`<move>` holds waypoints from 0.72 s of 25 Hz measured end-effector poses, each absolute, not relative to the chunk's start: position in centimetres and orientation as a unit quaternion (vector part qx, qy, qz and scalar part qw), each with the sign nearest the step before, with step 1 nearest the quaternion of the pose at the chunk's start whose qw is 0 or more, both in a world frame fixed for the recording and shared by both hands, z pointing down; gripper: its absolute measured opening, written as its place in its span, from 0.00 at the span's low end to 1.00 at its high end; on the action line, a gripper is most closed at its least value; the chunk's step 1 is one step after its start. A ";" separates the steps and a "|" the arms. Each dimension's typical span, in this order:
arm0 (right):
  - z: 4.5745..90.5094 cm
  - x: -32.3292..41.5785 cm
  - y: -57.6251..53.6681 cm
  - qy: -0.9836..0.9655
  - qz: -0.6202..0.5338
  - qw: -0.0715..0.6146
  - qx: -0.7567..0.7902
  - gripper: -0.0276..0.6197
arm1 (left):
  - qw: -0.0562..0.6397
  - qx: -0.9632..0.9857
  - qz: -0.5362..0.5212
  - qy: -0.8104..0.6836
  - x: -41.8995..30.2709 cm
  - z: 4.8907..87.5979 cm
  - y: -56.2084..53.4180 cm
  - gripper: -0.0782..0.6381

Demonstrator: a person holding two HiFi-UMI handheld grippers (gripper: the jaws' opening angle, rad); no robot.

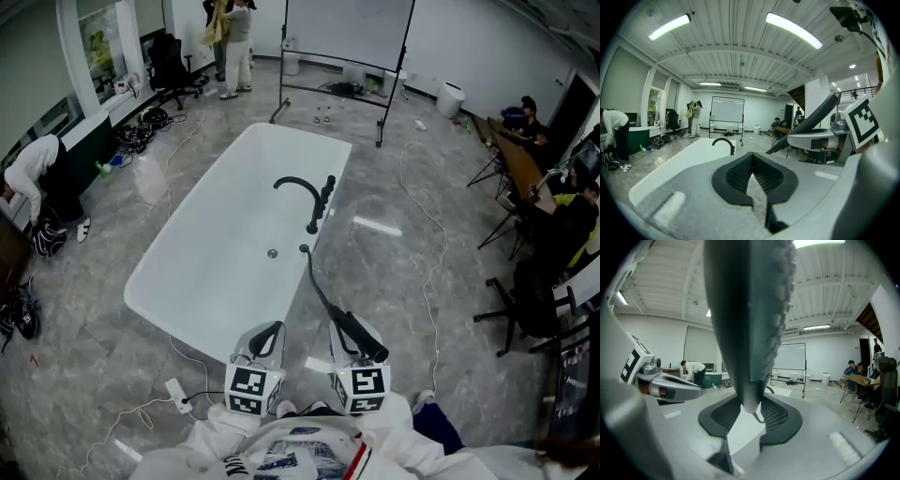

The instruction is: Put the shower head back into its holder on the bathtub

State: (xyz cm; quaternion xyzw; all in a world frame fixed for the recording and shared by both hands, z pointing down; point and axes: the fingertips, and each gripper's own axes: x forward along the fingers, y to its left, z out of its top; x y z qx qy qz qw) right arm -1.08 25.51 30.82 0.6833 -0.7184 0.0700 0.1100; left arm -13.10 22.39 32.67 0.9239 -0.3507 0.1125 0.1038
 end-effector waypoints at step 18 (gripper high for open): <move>28.1 0.2 23.0 -0.714 0.034 0.102 0.691 0.25 | 0.112 0.922 0.106 -0.355 -12.8 32.9 20.0 0.11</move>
